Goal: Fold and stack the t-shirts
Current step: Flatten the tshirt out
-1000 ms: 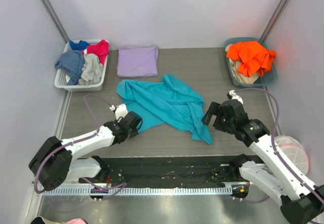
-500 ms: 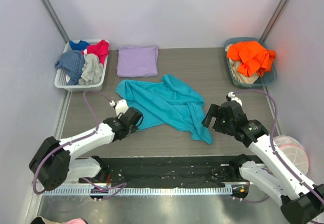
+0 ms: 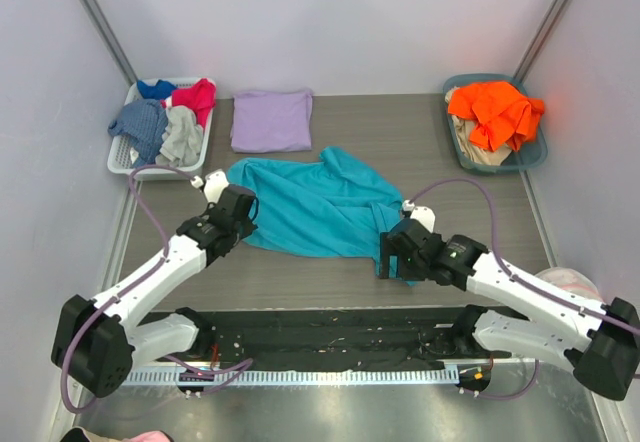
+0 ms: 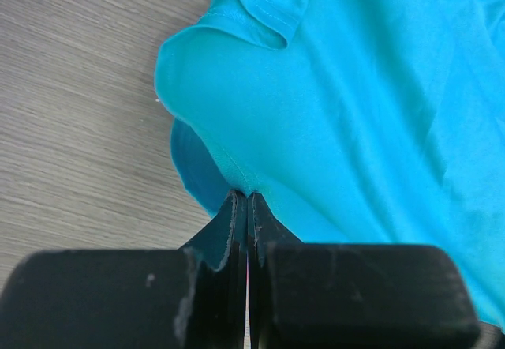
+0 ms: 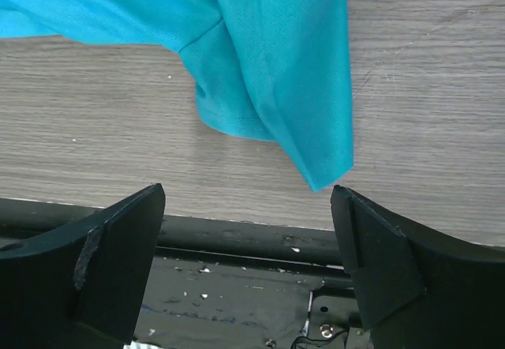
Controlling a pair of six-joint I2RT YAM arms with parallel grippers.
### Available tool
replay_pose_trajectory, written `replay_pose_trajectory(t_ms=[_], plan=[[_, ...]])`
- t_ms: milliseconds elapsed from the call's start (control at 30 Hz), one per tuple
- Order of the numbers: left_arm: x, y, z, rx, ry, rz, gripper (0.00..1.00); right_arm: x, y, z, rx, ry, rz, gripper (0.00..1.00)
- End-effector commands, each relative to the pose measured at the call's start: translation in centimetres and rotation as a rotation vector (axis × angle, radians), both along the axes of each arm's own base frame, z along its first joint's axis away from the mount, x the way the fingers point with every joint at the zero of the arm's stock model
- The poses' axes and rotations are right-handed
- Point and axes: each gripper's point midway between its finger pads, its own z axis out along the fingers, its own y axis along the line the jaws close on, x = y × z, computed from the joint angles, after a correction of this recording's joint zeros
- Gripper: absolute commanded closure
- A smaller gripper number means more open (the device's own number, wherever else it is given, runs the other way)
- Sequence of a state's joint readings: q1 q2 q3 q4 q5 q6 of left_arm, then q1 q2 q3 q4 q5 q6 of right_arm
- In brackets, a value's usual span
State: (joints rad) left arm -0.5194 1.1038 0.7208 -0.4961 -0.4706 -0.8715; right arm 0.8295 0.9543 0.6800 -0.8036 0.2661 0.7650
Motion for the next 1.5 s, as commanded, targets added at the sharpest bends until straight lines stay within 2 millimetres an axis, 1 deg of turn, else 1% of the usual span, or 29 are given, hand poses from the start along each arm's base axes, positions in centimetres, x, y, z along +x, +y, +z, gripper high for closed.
replay_pose_trajectory(t_ms=[0, 33, 67, 133, 167, 267, 300, 367, 500, 533, 733, 900, 967, 1033, 1067, 1100, 1200, 1333, 1467], plan=[[-0.1, 1.8, 0.7, 0.045, -0.004, 0.011, 1.0, 1.2, -0.4, 1.6, -0.072, -0.099, -0.071, 0.06], [0.0, 2.3, 0.8, 0.045, -0.005, 0.018, 1.0, 1.1, -0.3, 1.6, -0.075, -0.101, -0.069, 0.08], [0.4, 3.6, 1.2, 0.051, -0.007, 0.044, 1.0, 1.1, -0.1, 1.4, -0.08, -0.099, -0.071, 0.08], [0.5, 4.6, 1.7, 0.041, -0.014, 0.057, 1.0, 1.0, 0.5, 1.3, -0.08, -0.102, -0.056, 0.09], [0.8, 5.6, 2.1, 0.043, -0.021, 0.083, 1.0, 0.9, 0.6, 1.2, -0.085, -0.102, -0.052, 0.1], [0.8, 6.8, 2.4, 0.053, -0.017, 0.101, 1.0, 0.6, 1.5, 0.6, -0.11, -0.093, -0.023, 0.13], [0.8, 7.0, 2.4, 0.053, -0.014, 0.1, 1.0, 0.6, 1.7, 0.4, -0.122, -0.088, -0.02, 0.16], [0.8, 7.3, 2.2, 0.042, -0.008, 0.105, 1.0, 0.3, 2.5, 0.2, -0.129, -0.089, 0.007, 0.18], [0.7, 6.9, 1.7, 0.02, -0.003, 0.097, 1.0, -0.2, 4.1, 0.1, -0.12, -0.093, 0.045, 0.23], [0.6, 6.8, 1.6, 0.016, -0.002, 0.097, 1.0, -0.4, 4.4, -0.2, -0.124, -0.085, 0.051, 0.23], [0.2, 6.7, 0.6, 0.007, 0.015, 0.092, 1.0, -1.2, 5.6, -1.3, -0.137, -0.072, 0.088, 0.3], [0.0, 6.8, 0.5, 0.007, 0.015, 0.092, 1.0, -1.4, 5.2, -2.3, -0.137, -0.066, 0.066, 0.36], [-0.1, 6.7, 0.4, 0.008, 0.019, 0.089, 1.0, -1.5, 5.2, -2.7, -0.135, -0.061, 0.062, 0.38], [-0.1, 6.8, 0.2, 0.01, 0.023, 0.09, 1.0, -1.7, 4.9, -3.5, -0.148, -0.048, 0.064, 0.38], [-0.2, 6.7, 0.2, 0.009, 0.022, 0.089, 1.0, -1.8, 5.2, -3.7, -0.137, -0.045, 0.065, 0.38], [-0.2, 6.8, 0.2, 0.008, 0.022, 0.089, 1.0, -2.0, 4.9, -4.2, -0.147, -0.037, 0.07, 0.39], [-0.3, 6.8, 0.2, 0.008, 0.023, 0.089, 1.0, -2.1, 4.6, -5.0, -0.154, -0.031, 0.062, 0.4], [-0.3, 6.8, 0.2, 0.01, 0.024, 0.088, 1.0, -2.1, 4.2, -5.4, -0.171, -0.034, 0.059, 0.42], [-0.2, 6.7, 0.1, 0.009, 0.025, 0.087, 1.0, -2.1, 4.0, -5.6, -0.173, -0.038, 0.055, 0.47]])
